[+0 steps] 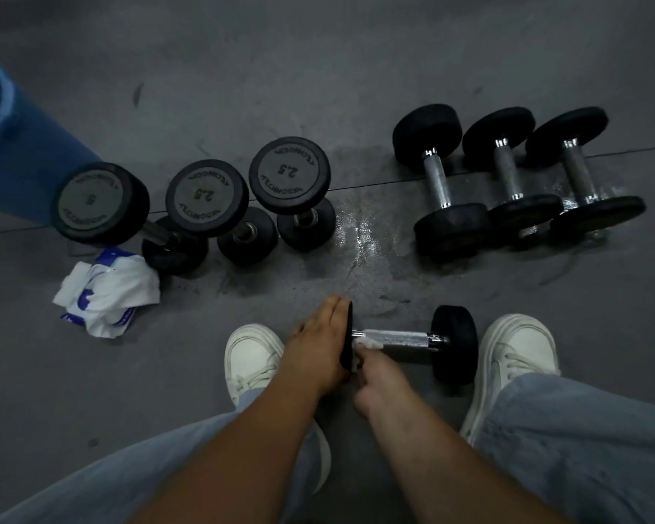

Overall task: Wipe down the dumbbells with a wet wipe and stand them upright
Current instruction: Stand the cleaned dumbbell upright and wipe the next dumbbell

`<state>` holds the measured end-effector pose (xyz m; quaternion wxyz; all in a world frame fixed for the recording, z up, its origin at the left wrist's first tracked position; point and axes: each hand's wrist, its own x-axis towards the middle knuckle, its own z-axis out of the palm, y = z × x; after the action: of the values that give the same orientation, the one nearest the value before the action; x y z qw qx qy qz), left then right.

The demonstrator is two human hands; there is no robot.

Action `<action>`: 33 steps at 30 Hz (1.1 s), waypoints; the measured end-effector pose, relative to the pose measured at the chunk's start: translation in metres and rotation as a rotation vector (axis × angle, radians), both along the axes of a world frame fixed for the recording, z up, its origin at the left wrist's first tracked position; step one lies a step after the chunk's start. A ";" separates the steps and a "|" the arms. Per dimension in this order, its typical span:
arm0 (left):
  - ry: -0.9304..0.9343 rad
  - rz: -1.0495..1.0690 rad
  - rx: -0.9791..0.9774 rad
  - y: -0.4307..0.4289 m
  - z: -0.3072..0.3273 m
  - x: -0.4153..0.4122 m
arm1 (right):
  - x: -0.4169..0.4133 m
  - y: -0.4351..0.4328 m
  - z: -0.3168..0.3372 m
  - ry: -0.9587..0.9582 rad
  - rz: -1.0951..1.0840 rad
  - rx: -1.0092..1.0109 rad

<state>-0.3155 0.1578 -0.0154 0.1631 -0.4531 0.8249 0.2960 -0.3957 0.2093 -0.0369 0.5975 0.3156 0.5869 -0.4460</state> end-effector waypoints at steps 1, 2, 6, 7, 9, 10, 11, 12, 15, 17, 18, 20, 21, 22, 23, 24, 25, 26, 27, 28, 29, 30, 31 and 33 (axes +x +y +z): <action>0.016 0.012 -0.009 0.002 -0.001 0.001 | 0.001 0.003 -0.004 0.012 0.000 -0.011; 0.029 0.021 -0.024 0.004 -0.001 0.001 | 0.002 0.006 -0.005 0.029 0.002 -0.023; 0.074 0.107 -0.075 0.025 -0.004 0.003 | 0.000 -0.003 -0.009 0.078 -0.004 -0.001; 0.090 0.128 -0.074 0.030 -0.004 0.003 | -0.002 -0.009 -0.010 0.050 -0.026 0.025; 0.113 0.162 -0.066 0.037 -0.005 0.003 | -0.002 -0.013 -0.011 0.011 -0.082 0.025; 0.124 0.172 -0.059 0.038 -0.006 0.003 | 0.000 -0.009 -0.013 0.037 -0.082 0.022; 0.131 0.176 -0.054 0.038 -0.005 0.003 | 0.003 -0.001 -0.015 0.088 -0.057 0.018; 0.135 0.175 -0.053 0.037 -0.005 0.002 | 0.006 0.006 -0.013 0.122 -0.037 0.006; 0.152 0.172 -0.064 0.033 -0.007 0.001 | 0.006 0.005 -0.021 0.138 -0.040 -0.002; 0.149 0.158 -0.076 0.032 -0.009 0.001 | 0.001 -0.008 -0.025 0.113 -0.116 0.025; 0.146 0.155 -0.072 0.031 -0.008 0.001 | 0.002 -0.009 -0.027 0.107 -0.112 0.012; 0.140 0.149 -0.056 0.031 -0.007 0.001 | 0.007 0.007 -0.022 0.151 -0.029 -0.019; 0.133 0.146 -0.048 0.029 -0.007 0.001 | 0.008 0.017 -0.020 0.181 -0.009 -0.041; 0.125 0.142 -0.043 0.028 -0.006 0.001 | 0.006 0.025 -0.018 0.189 0.004 -0.078; 0.116 0.134 -0.042 0.026 -0.006 0.001 | 0.004 0.027 -0.020 0.192 0.008 -0.107; 0.099 0.120 -0.035 0.023 -0.005 0.000 | 0.002 0.024 -0.022 0.210 0.011 -0.128; 0.078 0.106 -0.019 0.020 -0.004 -0.001 | 0.001 0.023 -0.025 0.224 0.021 -0.129; 0.064 0.095 -0.004 0.018 -0.003 -0.001 | -0.002 0.021 -0.026 0.236 0.039 -0.126; 0.060 0.090 0.003 0.016 -0.003 -0.001 | -0.002 0.021 -0.025 0.254 0.057 -0.120; 0.064 0.088 -0.001 0.015 -0.002 -0.001 | 0.000 0.025 -0.028 0.314 0.124 -0.099; 0.071 0.089 -0.009 0.016 -0.003 0.000 | 0.001 0.032 -0.030 0.371 0.224 -0.047; 0.076 0.091 -0.011 0.016 -0.003 0.000 | 0.001 0.040 -0.034 0.396 0.322 0.016; 0.076 0.093 -0.007 0.017 -0.004 0.000 | 0.000 0.046 -0.038 0.376 0.400 0.091; 0.079 0.097 -0.001 0.018 -0.006 0.001 | -0.005 0.042 -0.033 0.199 0.399 0.123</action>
<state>-0.3148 0.1753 -0.0209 0.1158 -0.4807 0.8078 0.3209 -0.4005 0.2514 -0.0703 0.5927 0.1835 0.7197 -0.3114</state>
